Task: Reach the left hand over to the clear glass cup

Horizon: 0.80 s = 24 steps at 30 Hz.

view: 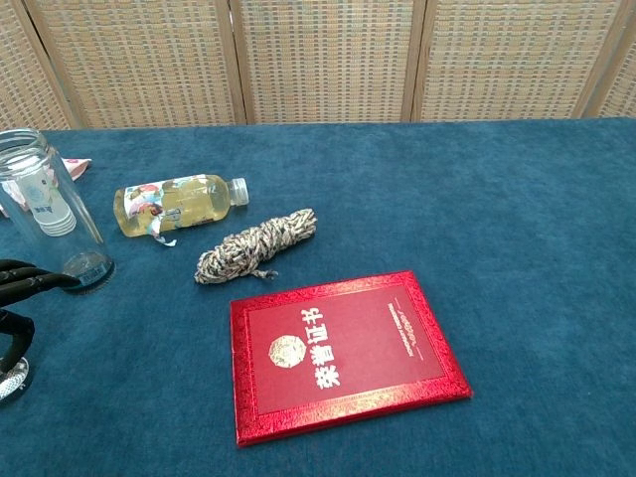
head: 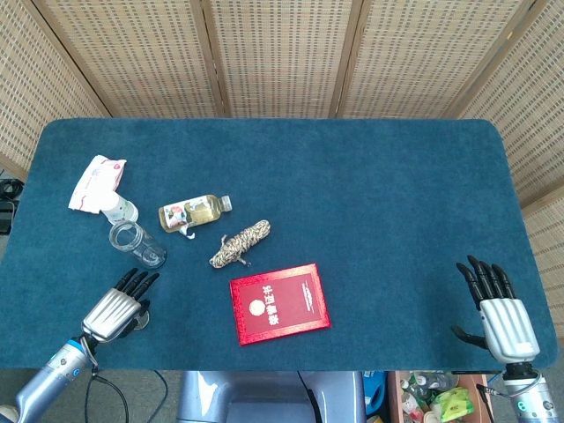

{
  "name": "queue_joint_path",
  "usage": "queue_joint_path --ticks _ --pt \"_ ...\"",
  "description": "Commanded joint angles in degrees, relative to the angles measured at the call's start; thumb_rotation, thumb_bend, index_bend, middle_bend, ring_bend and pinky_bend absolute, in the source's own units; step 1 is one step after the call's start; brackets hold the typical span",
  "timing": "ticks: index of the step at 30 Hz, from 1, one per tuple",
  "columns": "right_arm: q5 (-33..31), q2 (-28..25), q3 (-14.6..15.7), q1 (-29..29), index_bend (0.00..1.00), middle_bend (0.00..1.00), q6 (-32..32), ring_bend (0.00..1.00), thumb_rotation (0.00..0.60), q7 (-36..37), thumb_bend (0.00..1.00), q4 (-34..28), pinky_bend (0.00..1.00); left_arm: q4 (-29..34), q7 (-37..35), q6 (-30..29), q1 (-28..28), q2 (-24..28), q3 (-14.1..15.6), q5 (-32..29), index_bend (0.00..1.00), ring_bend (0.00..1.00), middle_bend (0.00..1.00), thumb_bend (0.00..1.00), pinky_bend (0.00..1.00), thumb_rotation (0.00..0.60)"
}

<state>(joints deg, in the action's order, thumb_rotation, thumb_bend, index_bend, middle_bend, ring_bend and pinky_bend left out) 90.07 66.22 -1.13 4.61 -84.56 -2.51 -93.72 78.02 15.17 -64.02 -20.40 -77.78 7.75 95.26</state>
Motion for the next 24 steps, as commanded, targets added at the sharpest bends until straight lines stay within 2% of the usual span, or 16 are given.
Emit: queue_joint_path --ticks 1,24 --pt "0.0 0.0 0.0 0.0 0.0 0.0 0.0 0.0 0.6 0.0 0.0 0.0 0.0 -0.1 0.1 -0.1 0.0 -0.1 0.0 -0.1 0.56 0.0 0.0 0.4 0.0 0.6" --pt "0.2 0.0 0.1 0.0 0.0 0.0 0.1 0.0 0.6 -0.2 0.0 -0.2 0.0 -0.3 0.9 -0.7 0.1 -0.1 -0.4 -1.2 0.6 0.0 0.0 0.42 0.0 0.6"
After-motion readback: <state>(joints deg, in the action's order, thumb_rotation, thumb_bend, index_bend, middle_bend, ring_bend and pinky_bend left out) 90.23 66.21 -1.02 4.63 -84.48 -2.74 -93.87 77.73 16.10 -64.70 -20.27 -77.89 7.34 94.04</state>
